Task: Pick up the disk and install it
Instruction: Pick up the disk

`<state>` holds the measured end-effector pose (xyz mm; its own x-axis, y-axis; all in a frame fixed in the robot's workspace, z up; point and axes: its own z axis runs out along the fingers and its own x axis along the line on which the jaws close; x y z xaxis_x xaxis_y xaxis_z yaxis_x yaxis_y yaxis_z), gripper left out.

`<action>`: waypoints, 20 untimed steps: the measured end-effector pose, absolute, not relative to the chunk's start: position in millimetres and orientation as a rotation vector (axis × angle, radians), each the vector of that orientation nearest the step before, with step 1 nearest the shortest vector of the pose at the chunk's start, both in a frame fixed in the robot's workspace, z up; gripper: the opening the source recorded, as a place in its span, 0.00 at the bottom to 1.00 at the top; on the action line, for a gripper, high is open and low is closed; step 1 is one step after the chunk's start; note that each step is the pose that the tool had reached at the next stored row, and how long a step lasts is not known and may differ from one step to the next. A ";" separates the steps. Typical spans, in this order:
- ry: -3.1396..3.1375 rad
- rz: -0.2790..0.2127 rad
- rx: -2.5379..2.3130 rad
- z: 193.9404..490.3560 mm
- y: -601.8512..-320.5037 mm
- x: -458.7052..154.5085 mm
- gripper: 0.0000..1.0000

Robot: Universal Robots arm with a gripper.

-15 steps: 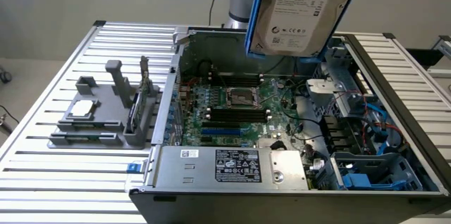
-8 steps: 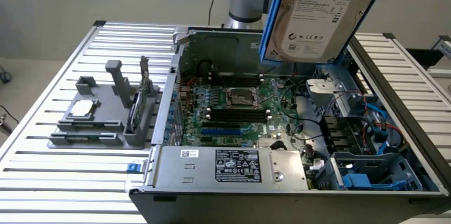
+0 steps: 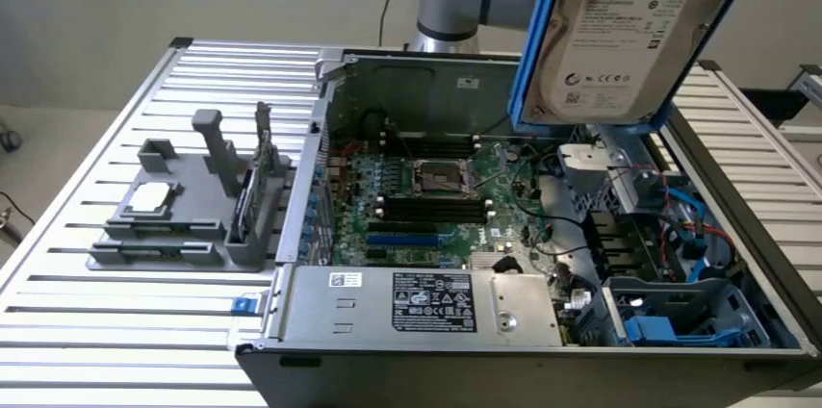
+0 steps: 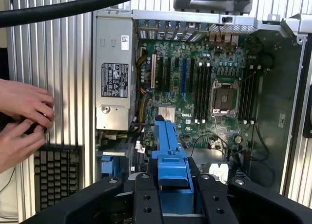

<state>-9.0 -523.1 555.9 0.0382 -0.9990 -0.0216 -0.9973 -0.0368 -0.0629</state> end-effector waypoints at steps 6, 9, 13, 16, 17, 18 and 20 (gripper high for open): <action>2.140 -0.056 -2.222 552.8 -530.0 0.5 0.33; 2.140 -0.056 -2.222 550.1 -535.2 5.5 0.33; 2.140 -0.056 -2.222 545.4 -543.3 10.3 0.33; 2.140 -0.056 -2.222 542.4 -549.0 16.6 0.33; 2.140 -0.057 -2.222 541.7 -550.5 19.7 0.33; 2.140 -0.056 -2.222 541.1 -552.1 22.8 0.33; 2.140 -0.056 -2.222 540.1 -555.3 28.4 0.33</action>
<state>28.4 -555.3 540.1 0.0381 -0.9992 -0.0128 -0.9971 -0.0372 -0.0659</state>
